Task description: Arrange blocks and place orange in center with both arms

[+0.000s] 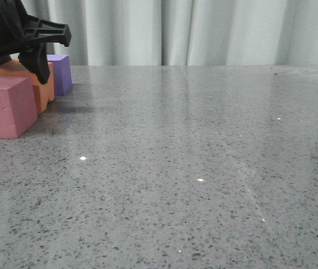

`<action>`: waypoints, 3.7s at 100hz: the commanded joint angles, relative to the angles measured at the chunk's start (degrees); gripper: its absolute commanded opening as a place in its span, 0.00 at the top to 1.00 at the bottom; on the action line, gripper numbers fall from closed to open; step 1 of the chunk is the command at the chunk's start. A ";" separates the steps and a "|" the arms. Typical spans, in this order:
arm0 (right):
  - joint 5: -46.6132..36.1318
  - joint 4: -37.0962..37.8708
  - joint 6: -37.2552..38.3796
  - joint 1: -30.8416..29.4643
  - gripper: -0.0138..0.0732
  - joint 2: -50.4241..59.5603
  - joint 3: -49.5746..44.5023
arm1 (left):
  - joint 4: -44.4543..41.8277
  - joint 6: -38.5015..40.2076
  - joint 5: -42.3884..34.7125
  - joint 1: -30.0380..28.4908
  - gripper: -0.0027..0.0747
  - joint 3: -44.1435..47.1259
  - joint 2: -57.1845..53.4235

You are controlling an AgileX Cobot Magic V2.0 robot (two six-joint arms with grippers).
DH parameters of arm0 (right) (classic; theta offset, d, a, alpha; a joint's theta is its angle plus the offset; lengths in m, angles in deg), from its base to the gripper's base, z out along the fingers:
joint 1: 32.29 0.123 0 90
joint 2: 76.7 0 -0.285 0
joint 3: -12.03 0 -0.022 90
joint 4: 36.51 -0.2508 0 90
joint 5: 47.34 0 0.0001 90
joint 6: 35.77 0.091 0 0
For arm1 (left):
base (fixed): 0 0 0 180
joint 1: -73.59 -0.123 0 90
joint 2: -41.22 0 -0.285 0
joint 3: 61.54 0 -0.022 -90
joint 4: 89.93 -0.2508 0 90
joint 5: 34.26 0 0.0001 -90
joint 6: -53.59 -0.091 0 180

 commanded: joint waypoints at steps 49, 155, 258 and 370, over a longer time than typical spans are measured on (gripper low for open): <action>-5.12 -0.05 -0.60 -0.39 0.92 1.43 0.79 | -0.81 -2.79 -3.50 -0.25 0.28 -1.14 -2.40; -5.12 -0.05 -0.60 -0.39 0.92 1.43 0.79 | -1.23 -5.63 -0.18 -0.25 0.29 -1.99 -13.21; -5.12 -0.05 -0.60 -0.39 0.92 1.43 0.79 | -0.21 -5.63 -1.81 -0.25 0.99 30.45 -62.21; -5.12 -0.05 -0.60 -0.39 0.92 1.43 0.79 | 6.23 -21.96 -19.12 -4.02 0.99 40.15 -71.45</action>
